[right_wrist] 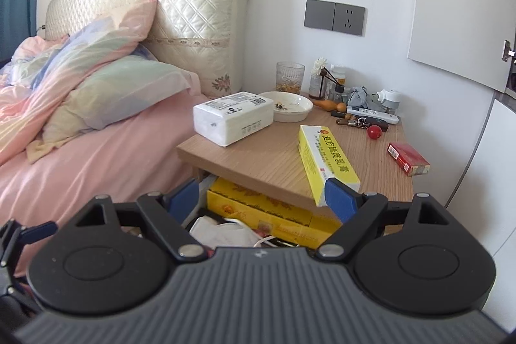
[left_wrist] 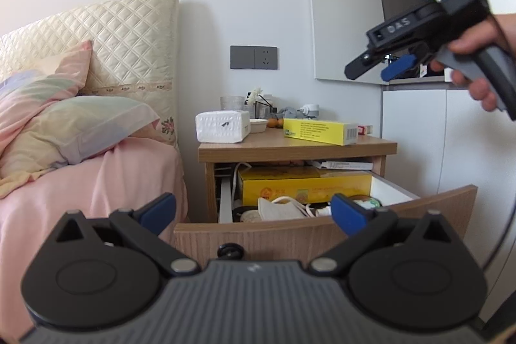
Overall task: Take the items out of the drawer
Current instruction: 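Withdraw the right gripper from the medicine box, then move both grippers up to the open drawer's wooden front panel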
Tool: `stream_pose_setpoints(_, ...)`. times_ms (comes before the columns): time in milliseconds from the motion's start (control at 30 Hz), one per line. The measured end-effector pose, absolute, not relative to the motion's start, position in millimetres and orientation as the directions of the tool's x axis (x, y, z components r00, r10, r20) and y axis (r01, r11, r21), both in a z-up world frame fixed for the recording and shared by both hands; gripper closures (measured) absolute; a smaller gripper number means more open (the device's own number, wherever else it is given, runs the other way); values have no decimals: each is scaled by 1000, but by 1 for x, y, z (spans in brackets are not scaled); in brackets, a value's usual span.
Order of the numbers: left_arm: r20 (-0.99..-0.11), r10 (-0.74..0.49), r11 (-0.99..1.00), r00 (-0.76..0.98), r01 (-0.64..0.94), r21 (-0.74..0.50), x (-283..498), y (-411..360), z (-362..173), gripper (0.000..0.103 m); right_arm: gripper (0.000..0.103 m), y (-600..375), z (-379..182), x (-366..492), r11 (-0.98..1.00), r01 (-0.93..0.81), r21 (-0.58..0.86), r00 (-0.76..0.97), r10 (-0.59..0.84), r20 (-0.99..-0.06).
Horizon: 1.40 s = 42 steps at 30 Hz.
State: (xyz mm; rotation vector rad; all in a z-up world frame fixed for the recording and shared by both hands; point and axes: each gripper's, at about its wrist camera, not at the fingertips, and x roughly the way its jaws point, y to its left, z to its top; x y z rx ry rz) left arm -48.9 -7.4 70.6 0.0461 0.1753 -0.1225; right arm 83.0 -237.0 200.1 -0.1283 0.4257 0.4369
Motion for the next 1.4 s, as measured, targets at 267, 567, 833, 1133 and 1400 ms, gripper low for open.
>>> stream_pose_setpoints(267,-174,-120,991,977,128,37,-50,-9,71,0,16,-243,167,35,915,-404,9,865,385,-321)
stream_pose_setpoints(567,-175,-126,991,977,134,31,-50,-9,70,0,16,-245,106,-4,937,-341,80,914,350,-204)
stream_pose_setpoints(833,-175,-114,992,978,120,29,-50,-8,69,0,16,-251,75,-17,954,-264,143,955,279,-98)
stream_pose_setpoints(1133,-181,-104,993,978,114,44,-49,-11,68,0,16,-251,65,-31,958,-255,129,964,261,-39)
stream_pose_setpoints(1400,-193,-110,992,975,119,37,-49,-12,67,0,16,-248,66,-43,960,-248,130,966,256,-43)
